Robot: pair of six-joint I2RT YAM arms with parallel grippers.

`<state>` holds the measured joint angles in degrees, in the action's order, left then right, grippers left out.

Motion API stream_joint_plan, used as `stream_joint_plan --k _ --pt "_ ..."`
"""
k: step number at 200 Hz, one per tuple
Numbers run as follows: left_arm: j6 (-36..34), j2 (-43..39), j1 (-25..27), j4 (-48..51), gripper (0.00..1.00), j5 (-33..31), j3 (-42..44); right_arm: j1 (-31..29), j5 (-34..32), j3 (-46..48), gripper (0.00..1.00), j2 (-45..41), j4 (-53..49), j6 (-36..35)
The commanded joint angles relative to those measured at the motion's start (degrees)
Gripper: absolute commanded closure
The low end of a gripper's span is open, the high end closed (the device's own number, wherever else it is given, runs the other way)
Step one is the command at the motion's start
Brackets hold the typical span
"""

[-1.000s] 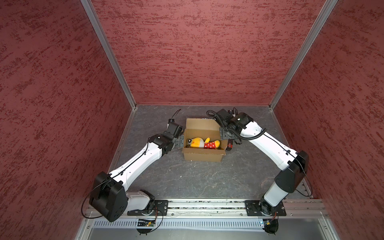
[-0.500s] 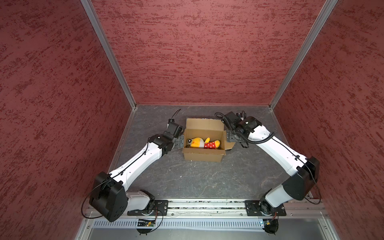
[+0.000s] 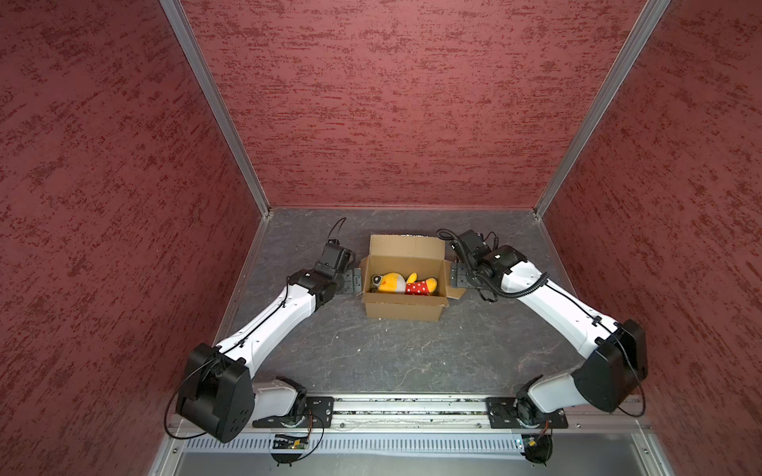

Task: Unpack the express box
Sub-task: 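Withdraw both grippers to the box rim, holding the flaps open, then pull both grippers back and outward away from the box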

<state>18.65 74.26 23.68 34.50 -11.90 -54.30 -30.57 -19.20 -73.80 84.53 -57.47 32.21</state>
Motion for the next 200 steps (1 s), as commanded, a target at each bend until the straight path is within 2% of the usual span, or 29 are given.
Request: stream_joint_plan --k 1,44,131,200 --pt "1.0 -0.9 -0.8 -2.9 0.0 4.5 1.2 1.2 3.2 2.1 0.09 -1.0 5.2 -1.0" --pt "2.0 -0.9 -2.6 -5.6 0.0 9.9 3.0 2.8 8.5 7.4 0.09 -4.8 12.4 -2.0" --pt "4.0 -2.2 -6.0 -13.8 0.0 22.8 8.2 3.4 16.1 12.4 0.09 -5.8 21.3 -3.8" --pt "4.3 -0.8 -6.2 -17.3 0.01 27.4 8.8 3.4 19.6 13.6 0.09 -4.8 25.1 -3.8"
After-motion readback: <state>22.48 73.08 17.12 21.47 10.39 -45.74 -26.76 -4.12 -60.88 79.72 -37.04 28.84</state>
